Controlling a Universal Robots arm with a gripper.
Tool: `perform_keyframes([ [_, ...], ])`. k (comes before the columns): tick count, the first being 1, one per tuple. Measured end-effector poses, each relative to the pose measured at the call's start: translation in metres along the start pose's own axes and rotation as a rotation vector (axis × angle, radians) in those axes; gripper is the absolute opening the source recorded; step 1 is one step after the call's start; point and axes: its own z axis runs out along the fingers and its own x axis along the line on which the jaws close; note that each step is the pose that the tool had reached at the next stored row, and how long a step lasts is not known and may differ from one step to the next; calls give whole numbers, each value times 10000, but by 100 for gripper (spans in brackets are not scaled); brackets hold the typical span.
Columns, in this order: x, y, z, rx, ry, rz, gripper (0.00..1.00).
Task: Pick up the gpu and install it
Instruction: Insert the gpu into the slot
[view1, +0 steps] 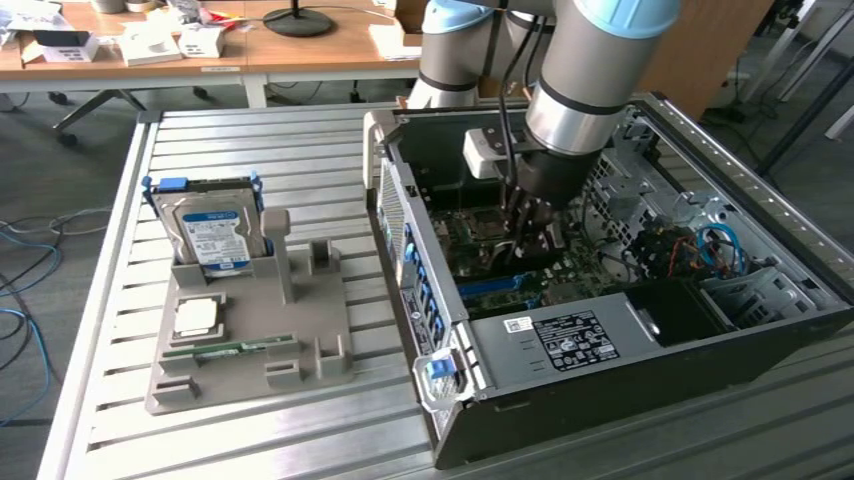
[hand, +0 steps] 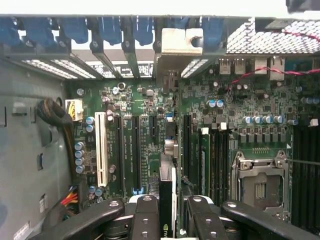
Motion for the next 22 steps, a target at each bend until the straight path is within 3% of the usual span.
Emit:
perform_keyframes([
  [22,-5,6,39,-1,0,-1,26],
])
